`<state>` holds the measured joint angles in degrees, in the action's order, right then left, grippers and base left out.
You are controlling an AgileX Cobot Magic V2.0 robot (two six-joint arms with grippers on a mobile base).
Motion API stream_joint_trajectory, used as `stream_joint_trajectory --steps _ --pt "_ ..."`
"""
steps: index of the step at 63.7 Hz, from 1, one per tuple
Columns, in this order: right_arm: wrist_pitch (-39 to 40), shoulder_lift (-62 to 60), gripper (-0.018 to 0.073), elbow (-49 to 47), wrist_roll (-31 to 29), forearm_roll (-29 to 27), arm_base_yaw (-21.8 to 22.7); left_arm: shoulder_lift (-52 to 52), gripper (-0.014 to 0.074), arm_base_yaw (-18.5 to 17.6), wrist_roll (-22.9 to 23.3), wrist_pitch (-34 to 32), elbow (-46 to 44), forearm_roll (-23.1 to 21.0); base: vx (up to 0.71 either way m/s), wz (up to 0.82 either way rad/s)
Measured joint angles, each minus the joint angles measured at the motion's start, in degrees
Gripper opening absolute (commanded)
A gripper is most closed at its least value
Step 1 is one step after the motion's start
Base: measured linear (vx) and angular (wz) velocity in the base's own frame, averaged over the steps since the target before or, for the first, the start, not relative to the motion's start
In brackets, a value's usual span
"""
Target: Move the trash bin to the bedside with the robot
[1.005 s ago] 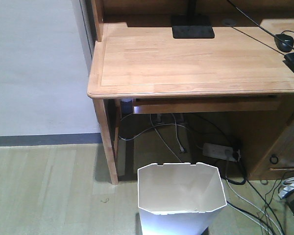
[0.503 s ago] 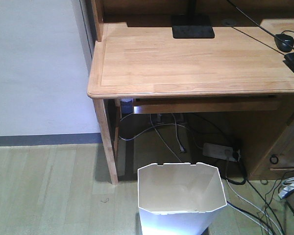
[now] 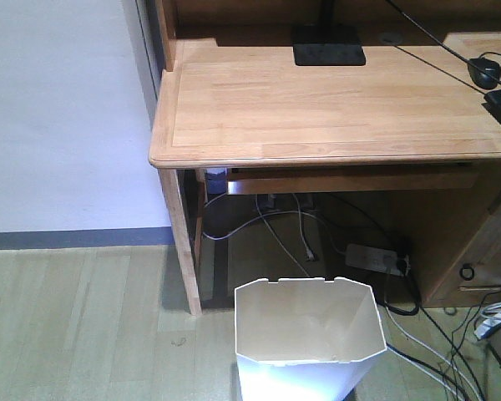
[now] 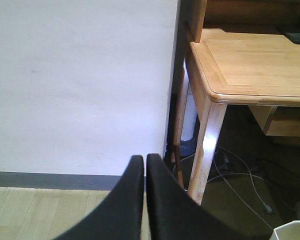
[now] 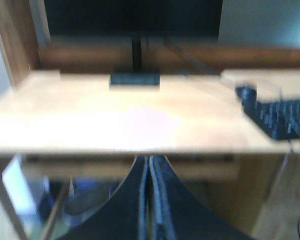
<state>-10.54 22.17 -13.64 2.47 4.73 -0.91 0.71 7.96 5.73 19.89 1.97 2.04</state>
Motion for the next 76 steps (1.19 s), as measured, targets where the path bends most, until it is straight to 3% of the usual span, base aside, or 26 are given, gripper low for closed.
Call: stream_joint_trajectory --steps 20,38,48,63,69,76 --pt "-11.03 13.88 -0.0009 -1.22 0.0 -2.12 0.0 0.0 -0.0006 0.0 0.0 0.0 0.0 0.0 0.0 0.0" --pt "-10.79 16.81 0.0041 -1.22 -0.06 -2.13 0.0 0.0 -0.0006 0.0 0.0 0.0 0.0 0.0 0.0 0.0" --pt "-10.84 16.81 0.0206 -1.22 -0.18 -2.08 0.0 0.0 -0.0006 0.0 0.0 0.0 0.0 0.0 0.0 0.0" --pt "-10.91 16.81 0.055 -1.22 -0.18 -2.14 0.0 0.0 -0.0006 0.0 0.0 0.0 0.0 0.0 0.0 0.0" --pt "-10.91 16.81 0.0627 -1.22 -0.18 -2.14 0.0 0.0 -0.0006 0.0 0.0 0.0 0.0 0.0 0.0 0.0" --pt "-10.91 16.81 0.0647 -1.22 -0.18 -2.14 0.0 0.0 -0.0006 0.0 0.0 0.0 0.0 0.0 0.0 0.0"
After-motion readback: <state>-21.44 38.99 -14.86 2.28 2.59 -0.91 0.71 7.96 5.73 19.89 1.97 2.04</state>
